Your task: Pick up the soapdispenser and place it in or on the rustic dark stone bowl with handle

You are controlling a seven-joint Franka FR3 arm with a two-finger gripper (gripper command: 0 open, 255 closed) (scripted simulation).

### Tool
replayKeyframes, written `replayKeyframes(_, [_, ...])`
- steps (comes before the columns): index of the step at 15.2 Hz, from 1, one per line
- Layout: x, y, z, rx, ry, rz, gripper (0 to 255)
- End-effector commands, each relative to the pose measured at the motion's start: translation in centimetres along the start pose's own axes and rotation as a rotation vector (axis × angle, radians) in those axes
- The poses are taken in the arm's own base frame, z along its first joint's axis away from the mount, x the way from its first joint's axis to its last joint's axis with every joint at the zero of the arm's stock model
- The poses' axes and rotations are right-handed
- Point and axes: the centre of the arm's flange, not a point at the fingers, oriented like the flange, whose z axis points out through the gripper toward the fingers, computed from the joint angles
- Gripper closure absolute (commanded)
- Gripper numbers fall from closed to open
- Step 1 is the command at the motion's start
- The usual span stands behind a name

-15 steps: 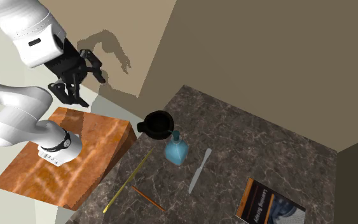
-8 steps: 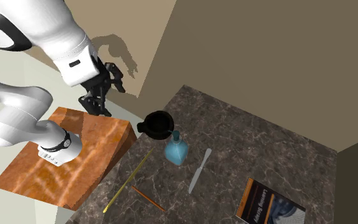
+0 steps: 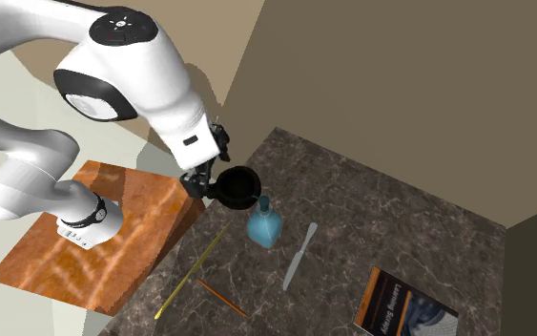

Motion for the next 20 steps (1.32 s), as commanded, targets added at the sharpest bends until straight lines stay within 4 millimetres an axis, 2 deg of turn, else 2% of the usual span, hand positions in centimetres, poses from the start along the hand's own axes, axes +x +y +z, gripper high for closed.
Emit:
replayKeyframes(1, [1.9,-0.5,1.8,0.005,-0.009,0.004,0])
replayKeyframes(9, [9.4,-1.0,9.2,0.023,-0.046,0.018,0])
replayKeyframes(16, [9.2,-1.1,12.9,0.023,-0.046,0.018,0])
replayKeyframes(20, [9.2,-1.1,13.2,0.023,-0.046,0.018,0])
